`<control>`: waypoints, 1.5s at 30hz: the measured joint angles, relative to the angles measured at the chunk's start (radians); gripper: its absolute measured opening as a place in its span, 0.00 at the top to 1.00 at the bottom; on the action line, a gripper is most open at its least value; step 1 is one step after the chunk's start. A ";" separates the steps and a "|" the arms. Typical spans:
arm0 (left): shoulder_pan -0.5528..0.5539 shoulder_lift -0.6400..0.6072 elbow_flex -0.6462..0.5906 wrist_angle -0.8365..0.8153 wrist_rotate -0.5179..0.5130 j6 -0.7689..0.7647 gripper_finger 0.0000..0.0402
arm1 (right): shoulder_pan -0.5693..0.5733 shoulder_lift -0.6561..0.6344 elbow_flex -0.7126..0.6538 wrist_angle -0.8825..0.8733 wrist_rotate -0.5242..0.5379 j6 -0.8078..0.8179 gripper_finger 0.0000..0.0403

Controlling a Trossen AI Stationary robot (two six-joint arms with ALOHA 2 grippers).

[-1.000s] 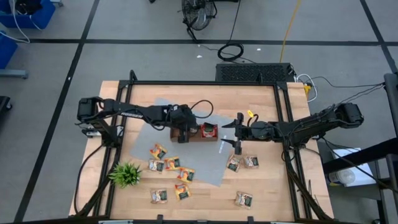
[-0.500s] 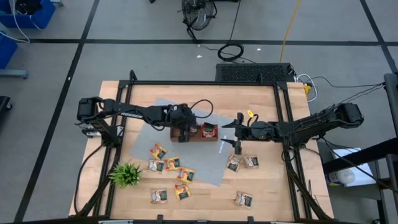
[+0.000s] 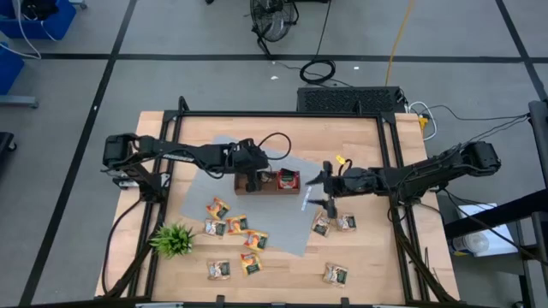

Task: Pick & Place Tea
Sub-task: Put the brown tea bag into the wooden organizer

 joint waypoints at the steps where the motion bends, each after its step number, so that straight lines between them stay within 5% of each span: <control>1: -0.001 -0.022 0.000 -0.003 0.001 -0.006 0.44 | 0.000 -0.002 0.000 -0.029 -0.026 0.024 0.37; 11: -0.009 -0.256 0.001 0.001 0.121 -0.086 0.26 | 0.110 -0.003 0.163 -0.772 0.081 0.358 0.37; 17: -0.043 -0.271 0.001 -0.003 0.123 -0.086 0.23 | 0.289 -0.001 0.196 -0.957 0.079 0.571 0.37; 30: -0.086 -0.241 0.000 0.054 0.122 -0.125 0.22 | 0.401 0.261 0.195 -1.009 0.154 0.550 0.37; 45: -0.085 -0.241 0.000 0.055 0.122 -0.125 0.24 | 0.389 0.336 0.189 -0.921 -0.004 0.472 0.43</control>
